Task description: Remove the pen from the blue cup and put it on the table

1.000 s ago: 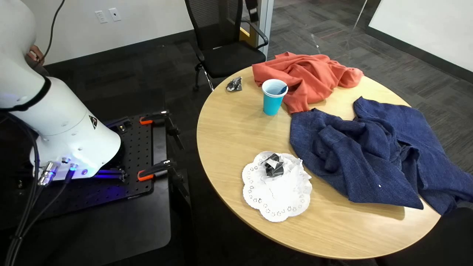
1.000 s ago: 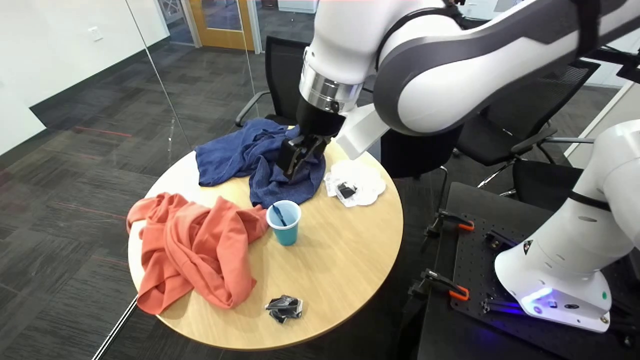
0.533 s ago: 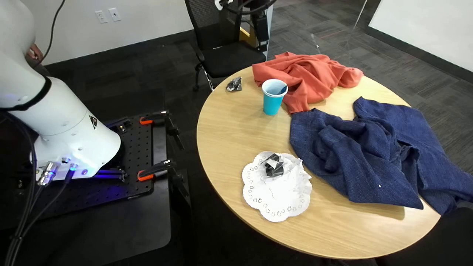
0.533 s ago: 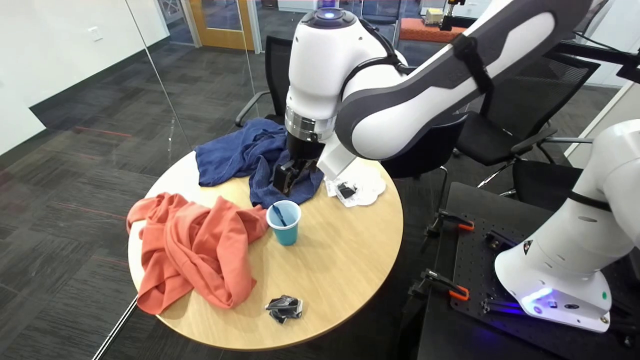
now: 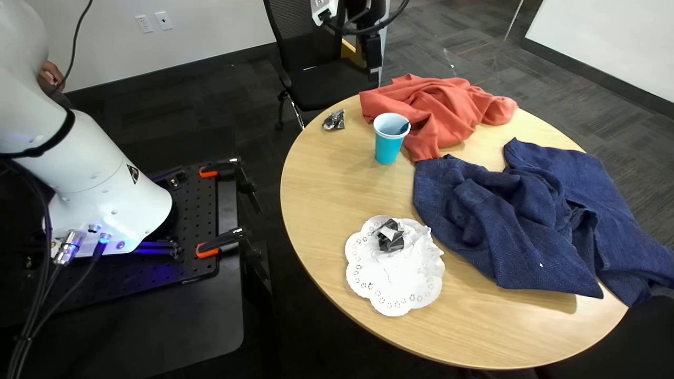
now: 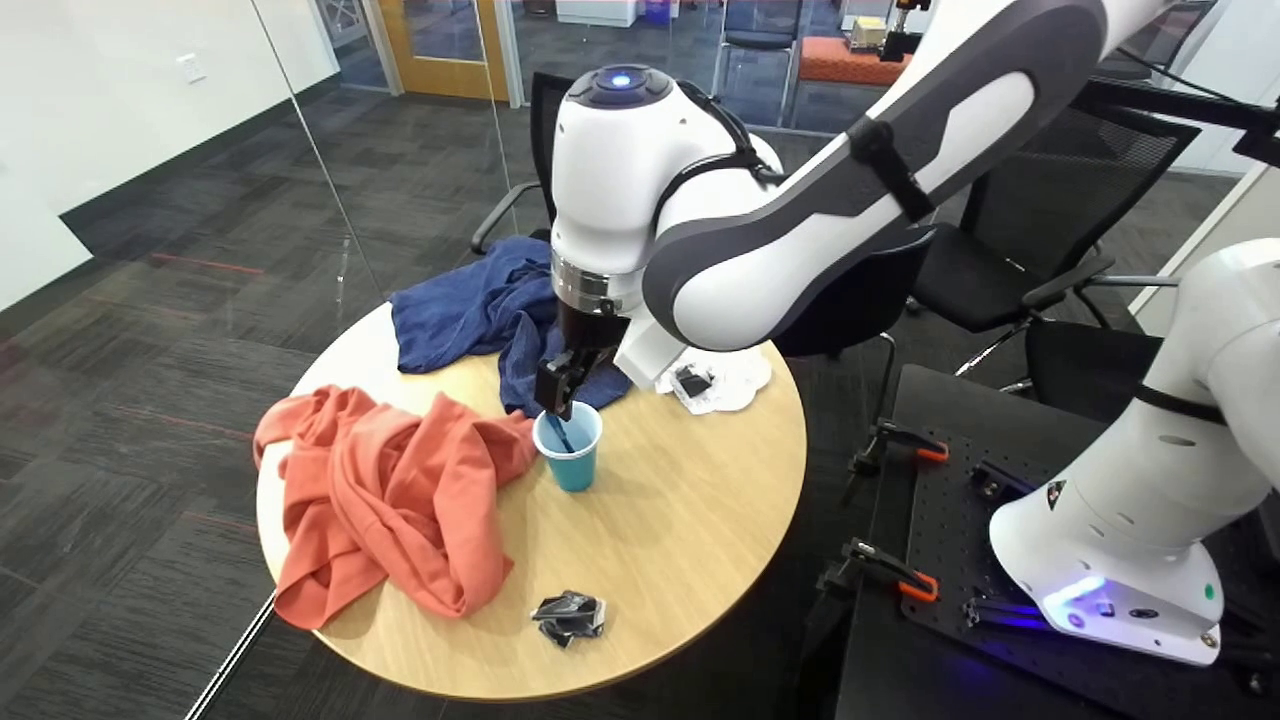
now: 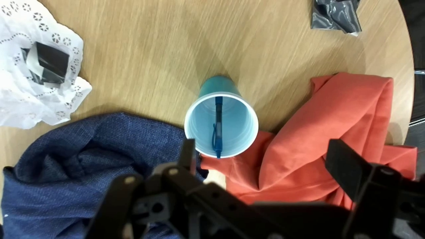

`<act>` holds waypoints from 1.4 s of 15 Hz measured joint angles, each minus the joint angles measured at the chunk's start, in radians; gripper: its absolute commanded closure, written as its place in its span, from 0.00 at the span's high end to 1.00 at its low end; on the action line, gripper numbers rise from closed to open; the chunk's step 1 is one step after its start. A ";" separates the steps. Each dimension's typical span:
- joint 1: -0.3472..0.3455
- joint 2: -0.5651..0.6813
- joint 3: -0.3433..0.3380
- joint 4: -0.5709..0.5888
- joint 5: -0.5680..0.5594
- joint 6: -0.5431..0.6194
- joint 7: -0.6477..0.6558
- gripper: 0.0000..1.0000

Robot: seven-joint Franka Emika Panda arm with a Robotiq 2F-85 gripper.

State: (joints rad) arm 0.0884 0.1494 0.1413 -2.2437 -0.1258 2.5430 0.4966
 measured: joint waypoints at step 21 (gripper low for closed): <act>0.115 0.288 -0.168 0.143 0.015 0.139 0.000 0.78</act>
State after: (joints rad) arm 0.2036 0.4371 -0.0271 -2.1003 -0.1105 2.6819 0.4964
